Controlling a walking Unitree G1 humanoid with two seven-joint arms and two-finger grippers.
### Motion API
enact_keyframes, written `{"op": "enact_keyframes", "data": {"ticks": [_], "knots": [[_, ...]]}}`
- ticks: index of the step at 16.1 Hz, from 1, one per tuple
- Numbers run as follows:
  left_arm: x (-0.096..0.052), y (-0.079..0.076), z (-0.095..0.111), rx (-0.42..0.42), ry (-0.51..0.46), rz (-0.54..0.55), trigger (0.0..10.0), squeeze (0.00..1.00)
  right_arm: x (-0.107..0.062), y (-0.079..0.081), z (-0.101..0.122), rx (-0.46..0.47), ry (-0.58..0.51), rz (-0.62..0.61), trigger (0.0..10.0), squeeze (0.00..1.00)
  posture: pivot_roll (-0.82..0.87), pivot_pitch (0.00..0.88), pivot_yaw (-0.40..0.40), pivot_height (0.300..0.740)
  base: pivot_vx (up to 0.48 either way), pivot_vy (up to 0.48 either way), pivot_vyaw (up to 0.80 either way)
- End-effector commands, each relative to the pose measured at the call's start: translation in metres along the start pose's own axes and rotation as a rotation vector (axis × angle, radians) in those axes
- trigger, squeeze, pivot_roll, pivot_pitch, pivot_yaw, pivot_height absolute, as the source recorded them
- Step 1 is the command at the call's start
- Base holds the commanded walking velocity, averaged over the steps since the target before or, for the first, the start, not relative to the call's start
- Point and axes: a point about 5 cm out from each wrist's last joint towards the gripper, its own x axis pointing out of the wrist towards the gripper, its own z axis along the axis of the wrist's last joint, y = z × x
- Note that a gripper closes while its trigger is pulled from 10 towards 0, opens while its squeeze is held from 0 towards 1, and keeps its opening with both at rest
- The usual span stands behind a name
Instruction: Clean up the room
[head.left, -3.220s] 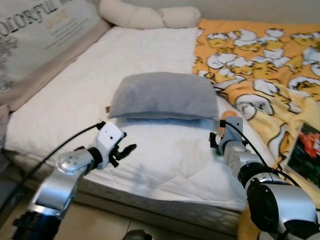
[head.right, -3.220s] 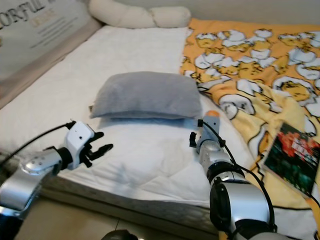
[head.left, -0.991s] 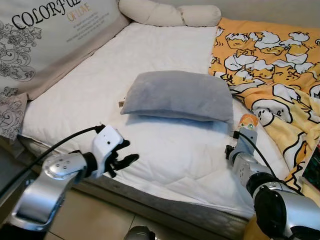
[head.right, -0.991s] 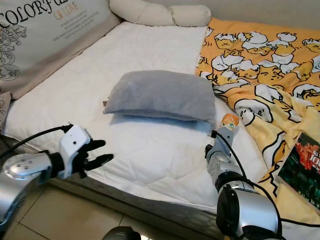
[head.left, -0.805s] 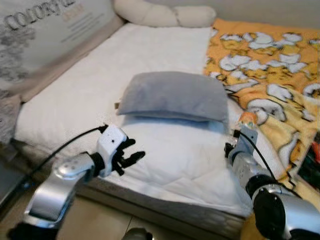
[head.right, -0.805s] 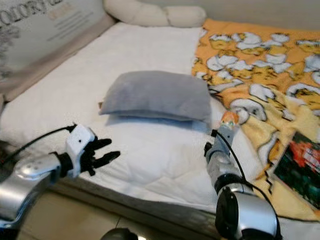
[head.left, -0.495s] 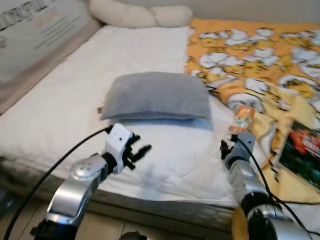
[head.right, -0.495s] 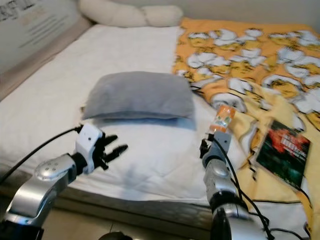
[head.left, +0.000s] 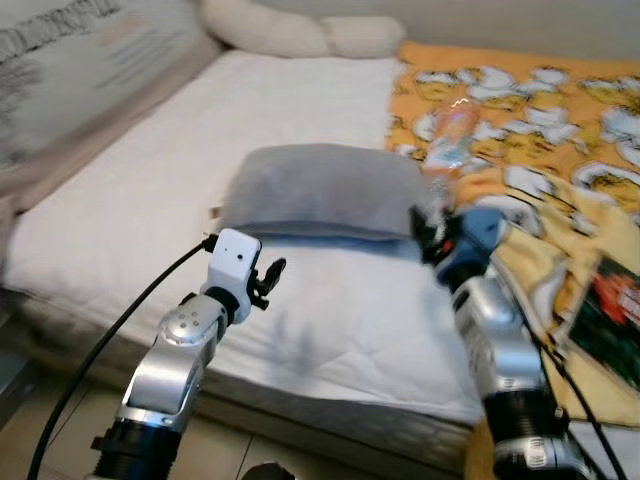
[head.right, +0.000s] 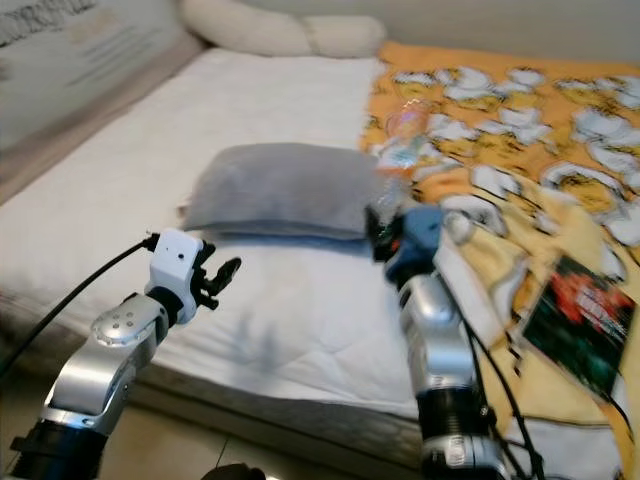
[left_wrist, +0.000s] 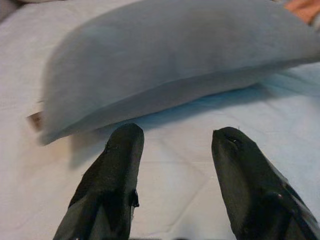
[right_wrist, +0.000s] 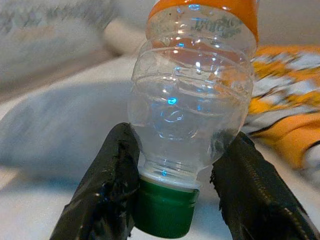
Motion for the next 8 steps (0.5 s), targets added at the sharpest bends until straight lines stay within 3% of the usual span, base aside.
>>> {"op": "enact_keyframes", "data": {"ticks": [1, 3, 6, 7, 8], "knots": [[-0.001, 0.008, 0.003, 0.008, -0.016, 0.042, 10.0, 0.0, -0.001, 0.005, 0.002, 0.002, 0.008, 0.022, 10.0, 0.0, -0.03, 0.0, 0.043, 0.74, 0.0, 0.0, 0.8], [-0.002, 0.019, 0.003, 0.001, -0.015, 0.12, 10.0, 0.0, -0.009, 0.016, -0.006, 0.059, 0.07, 0.075, 10.0, 0.0, 0.0, 0.0, 0.043, 0.74, 0.0, 0.0, 0.8], [-0.004, 0.022, 0.001, 0.006, 0.003, 0.124, 10.0, 0.0, -0.007, 0.02, -0.011, 0.039, 0.115, 0.067, 10.0, 0.0, 0.0, 0.0, 0.042, 0.74, 0.0, 0.0, 0.8], [-0.002, 0.022, 0.003, -0.057, -0.008, 0.114, 10.0, 0.0, -0.007, 0.022, -0.013, 0.038, 0.131, 0.081, 10.0, 0.0, 0.0, 0.0, 0.05, 0.74, 0.0, 0.0, 0.8], [-0.001, 0.022, 0.003, -0.065, -0.006, 0.112, 10.0, 0.0, -0.007, 0.022, -0.013, 0.041, 0.133, 0.078, 10.0, 0.0, 0.0, 0.0, 0.05, 0.74, 0.0, 0.0, 0.8]]}}
